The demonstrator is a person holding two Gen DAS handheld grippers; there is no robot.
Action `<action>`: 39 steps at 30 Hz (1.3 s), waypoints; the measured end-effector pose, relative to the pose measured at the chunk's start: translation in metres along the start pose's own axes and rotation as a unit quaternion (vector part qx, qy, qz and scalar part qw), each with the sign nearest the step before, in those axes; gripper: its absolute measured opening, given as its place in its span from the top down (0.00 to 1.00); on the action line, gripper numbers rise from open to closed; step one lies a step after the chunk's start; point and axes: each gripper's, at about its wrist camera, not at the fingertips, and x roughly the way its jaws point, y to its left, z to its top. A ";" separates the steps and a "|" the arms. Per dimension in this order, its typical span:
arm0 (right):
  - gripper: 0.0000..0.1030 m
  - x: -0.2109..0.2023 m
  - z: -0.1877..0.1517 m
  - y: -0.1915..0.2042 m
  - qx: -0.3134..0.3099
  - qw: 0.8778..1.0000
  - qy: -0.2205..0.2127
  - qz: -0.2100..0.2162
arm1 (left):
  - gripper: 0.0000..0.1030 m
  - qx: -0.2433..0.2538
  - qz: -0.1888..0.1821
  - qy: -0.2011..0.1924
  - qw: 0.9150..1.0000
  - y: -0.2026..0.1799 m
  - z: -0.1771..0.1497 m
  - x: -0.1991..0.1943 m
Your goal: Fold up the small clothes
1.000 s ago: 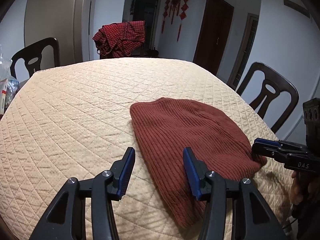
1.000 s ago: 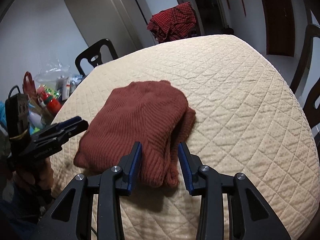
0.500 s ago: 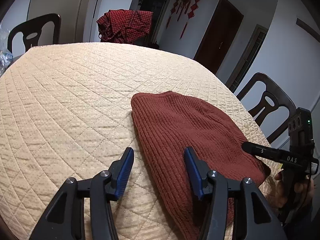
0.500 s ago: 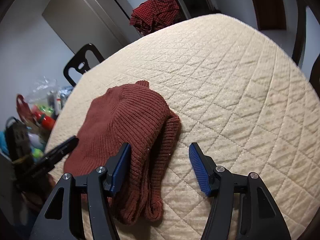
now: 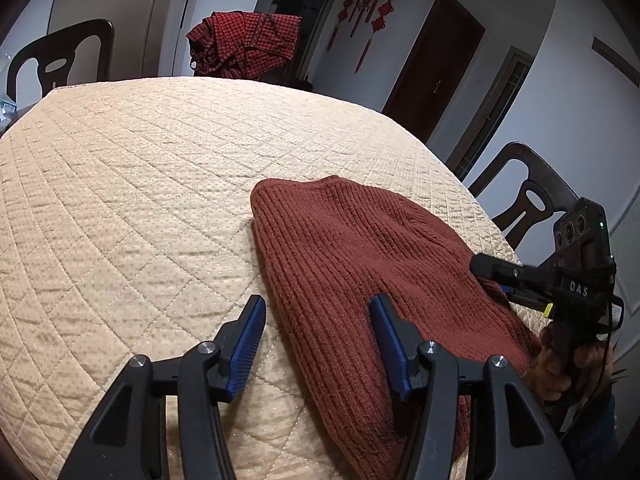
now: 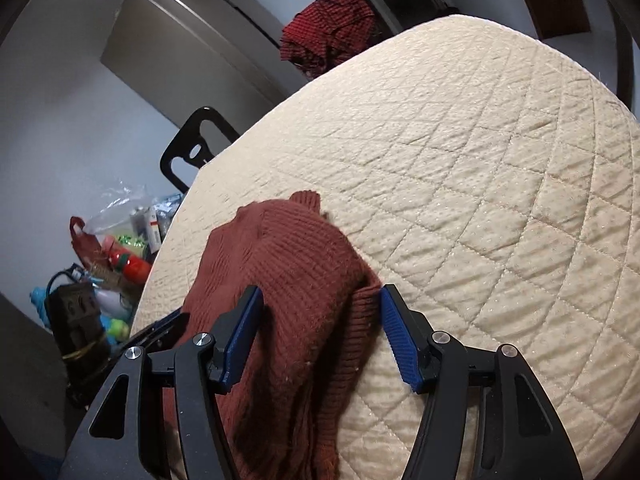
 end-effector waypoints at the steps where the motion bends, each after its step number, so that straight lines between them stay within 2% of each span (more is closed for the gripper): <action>1: 0.42 -0.001 -0.002 0.001 0.000 1.000 0.000 0.004 | 0.44 -0.001 -0.001 0.001 1.000 -0.001 0.000 0.000; 4: 0.48 -0.003 -0.009 0.003 -0.003 1.000 0.010 0.012 | 0.45 0.003 -0.007 0.002 1.000 -0.003 -0.003 -0.002; 6: 0.55 -0.003 -0.013 0.001 0.004 1.000 0.016 0.022 | 0.45 0.007 -0.011 0.003 1.000 -0.005 -0.004 -0.002; 15: 0.68 0.005 -0.011 0.000 0.013 0.999 0.017 0.029 | 0.45 0.011 -0.012 0.007 1.000 -0.009 0.000 0.006; 18: 0.71 0.004 -0.012 0.003 0.010 0.999 0.014 0.028 | 0.50 0.016 -0.011 0.006 1.000 -0.012 0.000 0.006; 27: 0.76 -0.002 -0.013 0.015 -0.007 1.000 0.007 0.009 | 0.67 0.046 0.009 -0.006 0.999 -0.024 0.003 -0.001; 34: 0.78 -0.015 -0.012 0.039 -0.024 1.000 -0.011 0.016 | 0.70 0.066 0.003 -0.020 0.998 -0.028 0.009 -0.017; 39: 0.78 -0.008 -0.006 0.066 -0.048 0.998 -0.013 0.027 | 0.70 0.079 0.012 -0.042 0.996 -0.022 0.014 -0.034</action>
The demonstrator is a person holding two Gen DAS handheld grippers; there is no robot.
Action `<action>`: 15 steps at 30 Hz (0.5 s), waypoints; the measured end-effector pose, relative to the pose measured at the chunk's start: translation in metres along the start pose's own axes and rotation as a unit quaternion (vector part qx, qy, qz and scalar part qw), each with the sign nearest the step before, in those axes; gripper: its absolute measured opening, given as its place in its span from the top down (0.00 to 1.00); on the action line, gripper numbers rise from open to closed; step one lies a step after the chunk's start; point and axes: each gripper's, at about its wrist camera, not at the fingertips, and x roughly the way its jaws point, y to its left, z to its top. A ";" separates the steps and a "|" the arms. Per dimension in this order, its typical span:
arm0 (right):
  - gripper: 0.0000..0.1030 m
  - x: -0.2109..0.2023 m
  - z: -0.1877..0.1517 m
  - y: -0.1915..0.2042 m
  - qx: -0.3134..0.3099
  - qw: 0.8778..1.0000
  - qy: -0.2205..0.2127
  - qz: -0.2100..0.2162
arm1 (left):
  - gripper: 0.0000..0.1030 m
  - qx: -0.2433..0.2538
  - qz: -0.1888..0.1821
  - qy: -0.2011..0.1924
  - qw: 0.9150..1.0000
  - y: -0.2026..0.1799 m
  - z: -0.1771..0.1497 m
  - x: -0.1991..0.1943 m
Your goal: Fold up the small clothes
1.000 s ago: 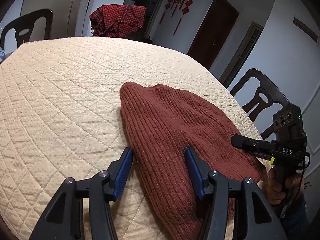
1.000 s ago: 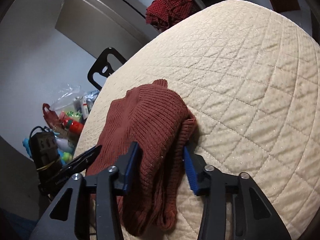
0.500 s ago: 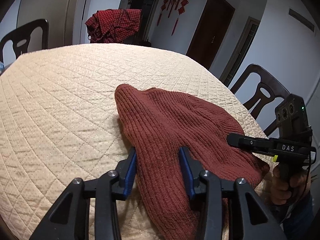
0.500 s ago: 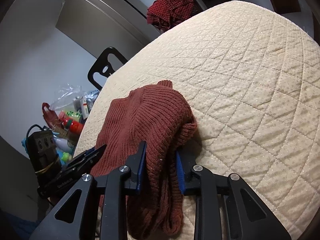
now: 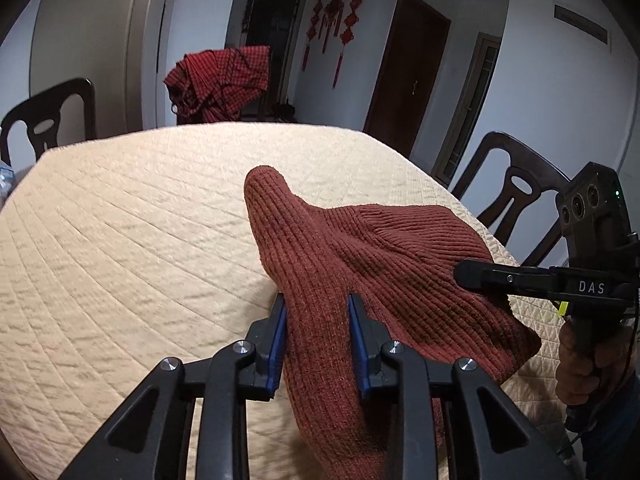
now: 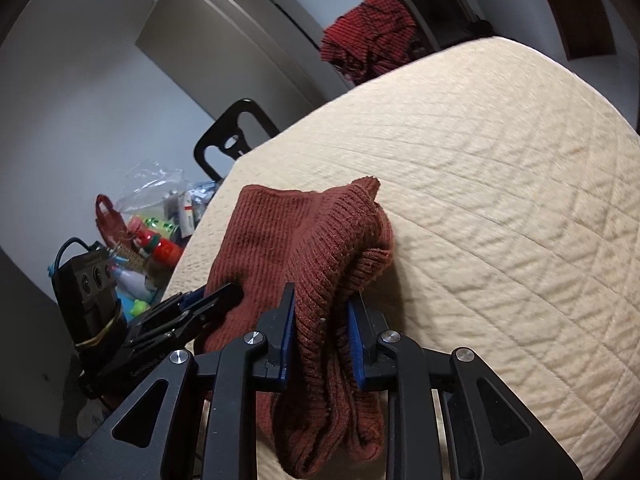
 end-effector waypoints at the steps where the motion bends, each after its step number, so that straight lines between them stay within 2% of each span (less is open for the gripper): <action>1: 0.78 0.004 0.002 0.005 -0.003 1.000 0.001 0.003 | 0.70 -0.001 0.003 -0.004 1.000 0.005 0.001 -0.003; 5: 0.78 0.024 0.009 0.023 -0.014 1.000 0.008 0.016 | 0.70 -0.008 0.017 -0.012 1.000 0.030 0.005 -0.014; 15: 0.78 0.110 0.037 0.077 -0.035 0.997 0.038 0.062 | 0.70 -0.035 0.066 -0.020 0.997 0.127 0.019 -0.035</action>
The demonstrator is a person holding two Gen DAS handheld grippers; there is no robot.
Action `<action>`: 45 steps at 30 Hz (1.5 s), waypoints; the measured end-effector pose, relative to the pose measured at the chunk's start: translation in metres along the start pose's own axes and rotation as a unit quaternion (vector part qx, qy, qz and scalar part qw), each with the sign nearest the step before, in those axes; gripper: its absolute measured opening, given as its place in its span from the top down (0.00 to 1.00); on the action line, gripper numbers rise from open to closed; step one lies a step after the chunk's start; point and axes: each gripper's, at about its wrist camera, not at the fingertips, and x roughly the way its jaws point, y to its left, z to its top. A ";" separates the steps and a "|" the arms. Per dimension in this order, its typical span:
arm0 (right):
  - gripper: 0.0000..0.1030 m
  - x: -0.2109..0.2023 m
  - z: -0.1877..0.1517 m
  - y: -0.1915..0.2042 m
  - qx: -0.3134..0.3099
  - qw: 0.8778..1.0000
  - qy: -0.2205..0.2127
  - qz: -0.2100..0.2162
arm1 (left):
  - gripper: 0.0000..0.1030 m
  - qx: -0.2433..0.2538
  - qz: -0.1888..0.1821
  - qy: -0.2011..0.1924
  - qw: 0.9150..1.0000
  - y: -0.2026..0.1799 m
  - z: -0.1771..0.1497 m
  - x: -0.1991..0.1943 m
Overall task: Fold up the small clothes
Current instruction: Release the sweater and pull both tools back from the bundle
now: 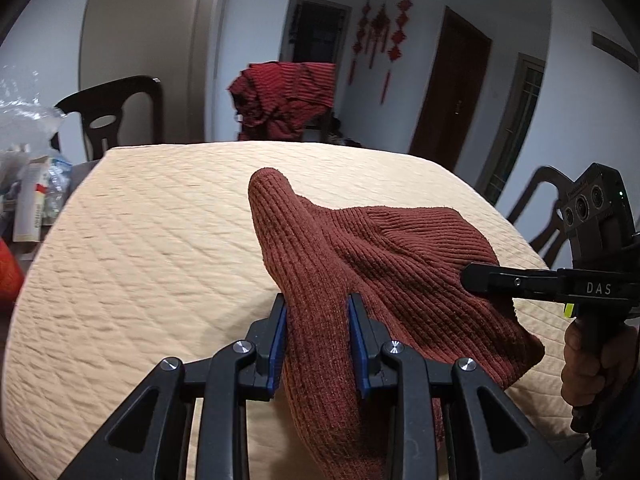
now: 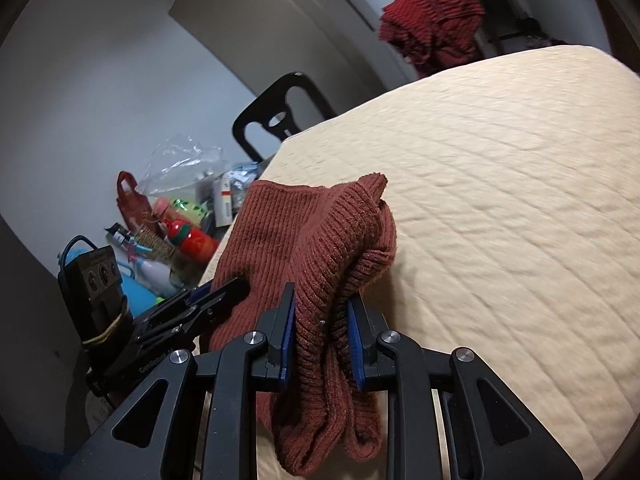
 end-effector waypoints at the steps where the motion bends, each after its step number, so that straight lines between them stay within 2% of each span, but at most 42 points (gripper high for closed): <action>1: 0.78 0.007 0.003 0.003 -0.003 1.000 0.002 0.003 | 0.70 -0.004 0.005 0.000 1.000 0.012 0.004 0.001; 10: 0.78 0.083 0.029 0.011 -0.001 0.999 0.032 0.021 | 0.70 -0.044 0.026 0.013 0.999 0.089 0.017 0.027; 14: 0.75 0.106 0.031 -0.002 0.011 0.999 0.052 -0.009 | 0.68 -0.058 0.037 0.034 0.997 0.110 0.008 0.048; 17: 0.73 0.104 0.030 -0.005 0.005 0.998 0.059 -0.026 | 0.63 -0.070 0.035 0.031 0.996 0.118 -0.002 0.045; 20: 0.73 0.091 0.029 0.006 -0.022 0.998 0.051 -0.043 | 0.64 -0.071 0.054 0.024 0.996 0.115 -0.003 0.029; 23: 0.73 0.067 0.020 0.031 -0.082 0.994 0.023 -0.073 | 0.64 -0.053 0.074 0.005 0.996 0.097 -0.006 0.006; 26: 0.74 0.057 0.009 0.054 -0.134 0.988 0.010 -0.082 | 0.64 -0.033 0.063 -0.010 0.997 0.080 -0.010 -0.010; 28: 0.85 0.061 0.001 0.060 -0.155 0.984 0.020 -0.087 | 0.64 -0.022 0.073 -0.001 0.997 0.069 -0.017 -0.011; 29: 0.90 0.064 -0.002 0.060 -0.157 0.983 0.031 -0.089 | 0.66 -0.021 0.076 0.006 0.997 0.066 -0.021 -0.009; 33: 0.91 0.080 -0.017 0.047 -0.162 0.978 0.064 -0.112 | 0.66 -0.028 0.088 0.023 0.995 0.063 -0.038 0.002; 42: 0.91 0.066 -0.024 0.057 -0.181 0.975 0.053 -0.120 | 0.66 -0.031 0.112 0.026 0.993 0.055 -0.040 -0.009; 45: 0.90 0.058 -0.030 0.062 -0.190 0.972 0.050 -0.126 | 0.66 -0.033 0.130 0.029 0.990 0.050 -0.044 -0.016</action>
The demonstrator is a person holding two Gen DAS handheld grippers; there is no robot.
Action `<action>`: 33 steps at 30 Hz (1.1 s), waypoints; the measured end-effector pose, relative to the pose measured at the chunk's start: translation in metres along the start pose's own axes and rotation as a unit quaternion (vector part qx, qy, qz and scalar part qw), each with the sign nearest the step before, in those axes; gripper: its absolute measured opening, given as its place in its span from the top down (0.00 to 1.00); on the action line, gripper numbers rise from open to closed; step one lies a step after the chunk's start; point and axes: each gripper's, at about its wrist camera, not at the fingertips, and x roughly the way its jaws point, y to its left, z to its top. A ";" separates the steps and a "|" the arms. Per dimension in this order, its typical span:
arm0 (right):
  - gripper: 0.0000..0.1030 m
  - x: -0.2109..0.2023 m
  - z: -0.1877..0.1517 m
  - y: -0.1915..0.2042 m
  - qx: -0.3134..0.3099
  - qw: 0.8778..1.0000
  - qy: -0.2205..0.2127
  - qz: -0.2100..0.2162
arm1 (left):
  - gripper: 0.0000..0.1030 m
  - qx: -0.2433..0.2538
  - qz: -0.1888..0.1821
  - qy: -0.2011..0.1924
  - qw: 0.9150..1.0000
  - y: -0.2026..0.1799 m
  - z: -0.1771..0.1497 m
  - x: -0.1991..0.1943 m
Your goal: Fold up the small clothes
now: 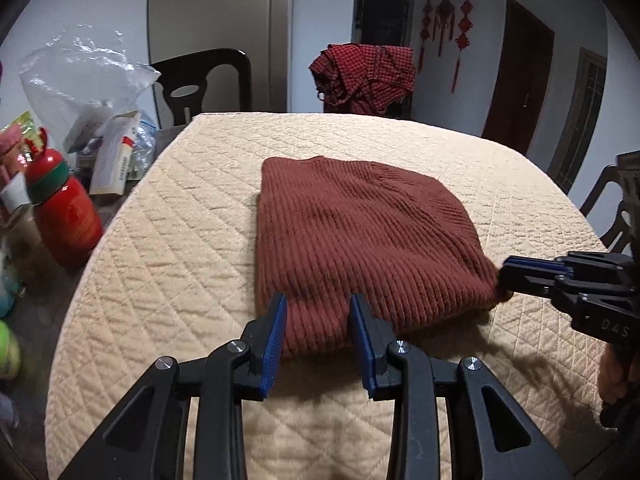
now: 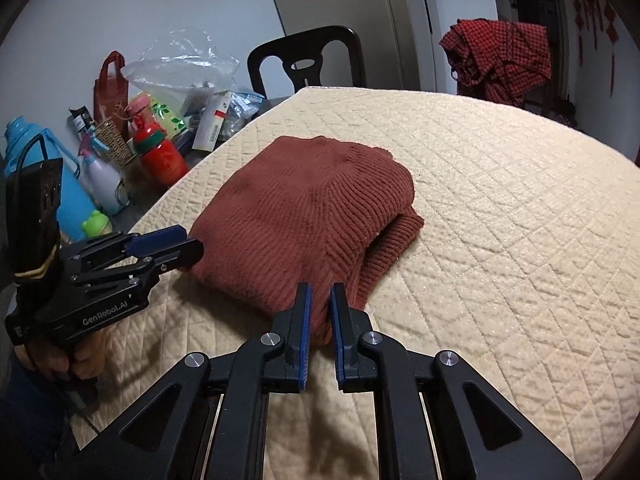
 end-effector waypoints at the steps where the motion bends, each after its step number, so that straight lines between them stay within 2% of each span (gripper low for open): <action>1: 0.90 -0.003 -0.002 0.002 -0.002 1.000 -0.001 -0.001 | 0.66 -0.001 0.003 0.001 1.000 0.000 -0.001 -0.002; 4: 0.81 -0.012 -0.010 0.008 -0.005 1.000 -0.002 -0.006 | 0.64 -0.009 0.001 0.004 1.000 -0.003 -0.008 -0.010; 6: 0.75 -0.015 -0.015 0.010 -0.008 1.000 -0.001 -0.010 | 0.55 -0.007 0.007 0.004 1.000 -0.005 -0.013 -0.015; 9: 0.66 -0.016 -0.025 0.014 -0.014 1.000 0.008 -0.026 | 0.54 -0.010 0.006 0.007 1.000 -0.006 -0.022 -0.018; 12: 0.65 -0.013 -0.034 0.016 -0.016 0.999 0.017 -0.042 | 0.50 -0.012 0.013 0.015 1.000 -0.007 -0.031 -0.019; 18: 0.65 -0.001 -0.047 0.014 -0.020 0.997 0.036 -0.067 | 0.50 -0.012 0.025 0.036 0.999 -0.003 -0.041 -0.010; 24: 0.64 0.004 -0.051 0.012 -0.016 0.996 0.040 -0.074 | 0.50 -0.015 0.029 0.052 0.998 -0.001 -0.045 -0.002; 27: 0.63 0.003 -0.052 0.012 -0.015 0.997 0.039 -0.072 | 0.46 -0.009 0.028 0.055 0.998 -0.003 -0.046 0.000; 33: 0.61 0.003 -0.053 0.012 -0.015 0.997 0.039 -0.068 | 0.44 -0.001 0.036 0.058 0.998 -0.005 -0.046 0.001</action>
